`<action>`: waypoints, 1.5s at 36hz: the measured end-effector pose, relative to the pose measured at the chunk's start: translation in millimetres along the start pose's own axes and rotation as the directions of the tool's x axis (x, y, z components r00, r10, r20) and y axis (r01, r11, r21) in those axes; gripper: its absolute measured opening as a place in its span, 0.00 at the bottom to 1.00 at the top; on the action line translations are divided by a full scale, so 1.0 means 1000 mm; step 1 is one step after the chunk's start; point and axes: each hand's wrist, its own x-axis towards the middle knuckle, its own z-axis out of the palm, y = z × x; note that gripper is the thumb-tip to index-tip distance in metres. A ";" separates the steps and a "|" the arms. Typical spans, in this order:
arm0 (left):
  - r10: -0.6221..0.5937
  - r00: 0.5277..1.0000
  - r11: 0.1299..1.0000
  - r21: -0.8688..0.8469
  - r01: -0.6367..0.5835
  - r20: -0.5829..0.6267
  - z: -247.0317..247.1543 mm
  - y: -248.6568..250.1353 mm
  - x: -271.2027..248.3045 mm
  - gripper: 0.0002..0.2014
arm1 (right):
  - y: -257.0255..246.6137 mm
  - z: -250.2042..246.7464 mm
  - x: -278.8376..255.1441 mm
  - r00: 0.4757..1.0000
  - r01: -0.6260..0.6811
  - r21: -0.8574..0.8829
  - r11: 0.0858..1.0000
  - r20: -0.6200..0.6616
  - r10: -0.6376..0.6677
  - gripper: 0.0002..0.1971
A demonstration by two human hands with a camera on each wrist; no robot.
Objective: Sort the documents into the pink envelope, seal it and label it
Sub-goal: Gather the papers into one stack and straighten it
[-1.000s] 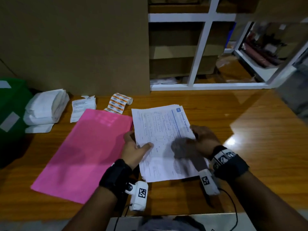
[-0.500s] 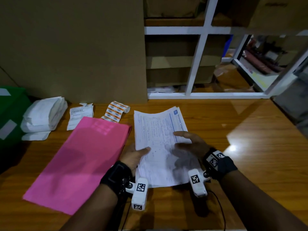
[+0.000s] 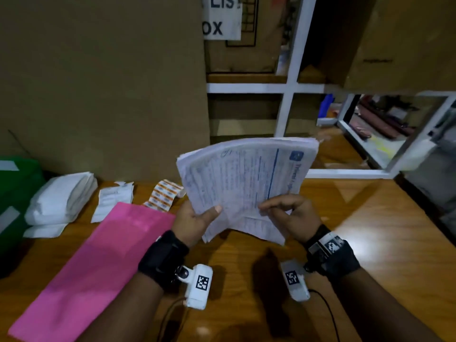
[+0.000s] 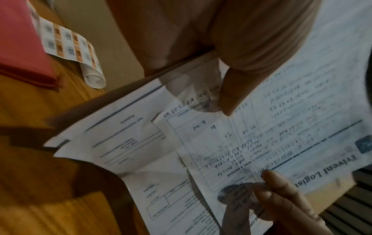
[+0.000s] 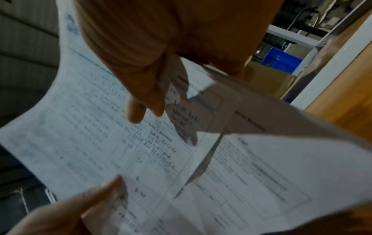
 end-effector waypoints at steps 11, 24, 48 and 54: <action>-0.145 0.988 0.988 0.049 0.148 -0.060 0.009 -0.026 0.006 0.18 | 0.036 0.010 -0.003 0.995 -0.095 -0.009 0.995 0.015 0.095 0.13; -0.332 0.940 0.940 0.112 0.323 0.079 0.000 -0.060 -0.015 0.26 | 0.052 0.009 -0.021 0.908 -0.302 -0.267 0.915 0.212 0.361 0.15; -0.296 0.954 0.930 0.245 0.275 0.054 -0.014 -0.097 -0.041 0.28 | 0.051 0.026 -0.095 0.730 -0.683 0.251 0.686 0.205 0.652 0.11; -0.279 0.960 0.948 0.155 0.279 -0.023 -0.013 -0.093 -0.051 0.28 | 0.041 0.029 -0.095 0.769 -0.638 0.261 0.724 0.250 0.588 0.18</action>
